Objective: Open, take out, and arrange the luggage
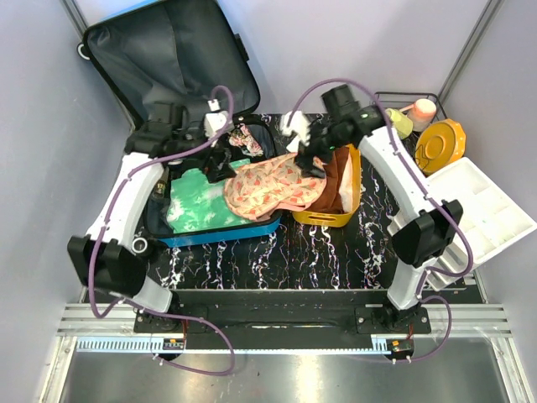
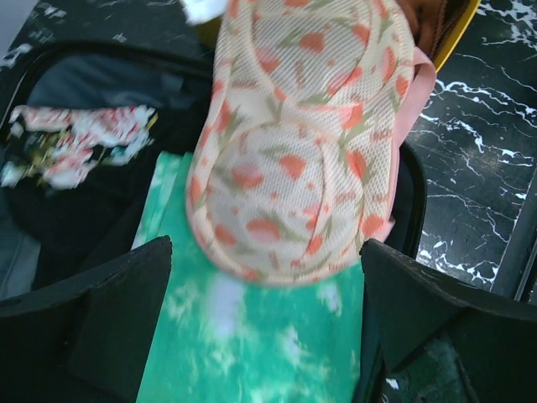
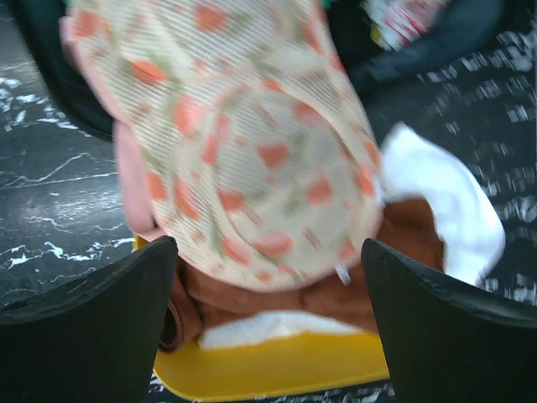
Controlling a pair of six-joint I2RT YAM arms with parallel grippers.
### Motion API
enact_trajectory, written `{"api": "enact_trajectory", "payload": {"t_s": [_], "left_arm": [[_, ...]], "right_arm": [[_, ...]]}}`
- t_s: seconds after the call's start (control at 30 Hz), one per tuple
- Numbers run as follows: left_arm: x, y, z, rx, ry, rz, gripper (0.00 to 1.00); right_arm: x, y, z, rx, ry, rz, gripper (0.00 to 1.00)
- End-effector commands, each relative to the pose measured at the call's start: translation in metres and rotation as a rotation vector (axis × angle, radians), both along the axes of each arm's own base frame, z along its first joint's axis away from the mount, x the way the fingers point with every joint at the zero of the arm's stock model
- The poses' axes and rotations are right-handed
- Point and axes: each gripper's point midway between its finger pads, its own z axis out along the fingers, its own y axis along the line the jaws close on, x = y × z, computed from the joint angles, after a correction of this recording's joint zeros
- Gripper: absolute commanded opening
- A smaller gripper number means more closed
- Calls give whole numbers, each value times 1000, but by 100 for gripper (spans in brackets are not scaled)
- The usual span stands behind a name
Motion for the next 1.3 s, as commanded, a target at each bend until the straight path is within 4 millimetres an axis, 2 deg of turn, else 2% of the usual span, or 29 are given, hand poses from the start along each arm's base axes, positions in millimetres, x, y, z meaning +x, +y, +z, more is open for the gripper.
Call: {"api": "enact_trajectory", "payload": {"t_s": [0.0, 0.03, 0.1, 0.13, 0.2, 0.23, 0.3, 0.4, 0.47, 0.5, 0.53, 0.6, 0.63, 0.67, 0.8, 0.83, 0.87, 0.9, 0.93, 1.0, 1.03, 1.07, 1.1, 1.13, 1.17, 1.2, 1.23, 1.27], "left_arm": [[-14, 26, 12, -55, 2, 66, 99], [-16, 30, 6, -51, 17, 80, 99], [-20, 35, 7, -50, 16, 99, 99], [-21, 37, 3, -48, 23, 105, 99], [-23, 38, 4, -51, 11, 114, 99], [-25, 38, 2, -51, 15, 113, 99], [-26, 40, 0, -46, 10, 124, 99], [-29, 42, -5, -38, 10, 127, 99], [-31, 42, -7, -36, 12, 127, 99], [-31, 42, -9, -37, 17, 125, 99], [-31, 41, -8, -39, 18, 123, 99], [-30, 40, -8, -45, 20, 121, 99], [-29, 40, -8, -47, 23, 121, 99], [-27, 39, -8, -49, 18, 122, 99], [-22, 37, -6, -64, 24, 123, 99], [-18, 37, -3, -68, 20, 125, 99], [-17, 36, -3, -70, 23, 123, 99], [-15, 36, 1, -76, 17, 129, 99], [-11, 36, 0, -79, 19, 133, 99], [-7, 36, 4, -92, 16, 145, 99], [-5, 36, 3, -95, 19, 150, 99], [-3, 36, 5, -99, 16, 152, 99], [-2, 37, 5, -104, 18, 160, 99], [0, 37, 4, -105, 21, 161, 99], [1, 36, 4, -109, 22, 161, 99], [2, 37, 4, -111, 24, 168, 99], [2, 36, 3, -113, 33, 166, 99], [3, 36, 2, -113, 37, 169, 99]], "right_arm": [[-20, 40, -7, -62, -106, 221, 100], [-20, 49, -19, -75, -92, 248, 100], [-22, 65, -29, -81, -91, 299, 100], [-18, 71, -43, -94, -74, 312, 100], [-12, 80, -52, -109, -79, 326, 100], [-8, 84, -67, -130, -59, 331, 99], [-2, 88, -74, -145, -59, 334, 98], [5, 83, -100, -209, -44, 349, 97], [3, 77, -115, -241, -32, 360, 86], [3, 78, -115, -237, -39, 360, 79], [0, 79, -109, -217, -43, 358, 59], [-2, 81, -96, -186, -54, 341, 40], [-4, 82, -81, -159, -66, 318, 23], [-4, 81, -74, -149, -77, 306, 0], [-4, 73, -38, -103, -131, 217, 0], [-5, 68, -21, -72, -144, 160, 0], [-3, 64, -15, -53, -143, 116, 0], [7, 58, -3, -17, -168, 53, 0], [6, 51, 10, 19, -150, -46, 0], [13, 39, 22, 67, -129, -188, 0], [15, 23, 34, 122, -93, -314, 0], [14, 15, 31, 140, -64, -380, 0], [19, 9, 37, 186, -70, -441, 0], [17, -7, 52, 247, -77, -554, 0], [14, -15, 34, 242, -48, -611, 0], [23, -23, 44, 288, -108, -683, 0], [17, -33, 57, 363, -123, -768, 0], [15, -40, 37, 362, -103, -833, 0]]}}
